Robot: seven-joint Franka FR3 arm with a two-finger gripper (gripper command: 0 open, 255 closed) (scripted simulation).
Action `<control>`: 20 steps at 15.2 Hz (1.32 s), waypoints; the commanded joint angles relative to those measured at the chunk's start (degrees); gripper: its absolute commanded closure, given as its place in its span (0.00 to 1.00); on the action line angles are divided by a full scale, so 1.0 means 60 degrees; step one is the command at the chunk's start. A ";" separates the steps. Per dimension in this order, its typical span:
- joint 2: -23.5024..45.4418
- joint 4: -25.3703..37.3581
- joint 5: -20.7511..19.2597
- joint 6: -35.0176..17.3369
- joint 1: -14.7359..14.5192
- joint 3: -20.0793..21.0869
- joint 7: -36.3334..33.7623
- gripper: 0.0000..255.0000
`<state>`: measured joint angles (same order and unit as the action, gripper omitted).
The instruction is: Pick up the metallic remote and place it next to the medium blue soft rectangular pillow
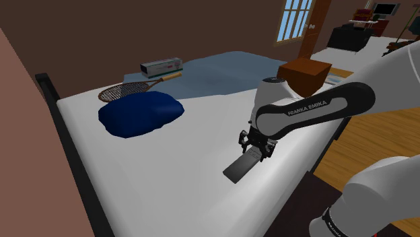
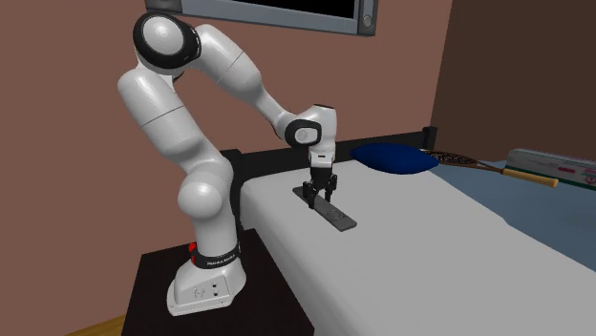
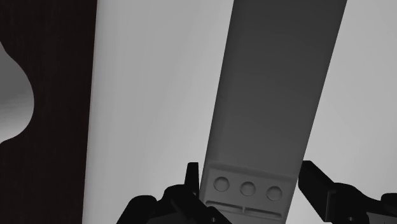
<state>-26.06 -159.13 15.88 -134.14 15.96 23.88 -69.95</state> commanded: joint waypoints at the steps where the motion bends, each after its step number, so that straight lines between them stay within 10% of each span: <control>1: 0.0003 -0.0003 -0.0002 0.0000 -0.0001 0.0001 0.0003 1.00; 20: -0.1220 0.0931 -0.0175 0.2146 -0.0033 -0.0421 0.0013 1.00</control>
<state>-32.69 -153.94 14.93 -122.37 15.78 21.63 -69.94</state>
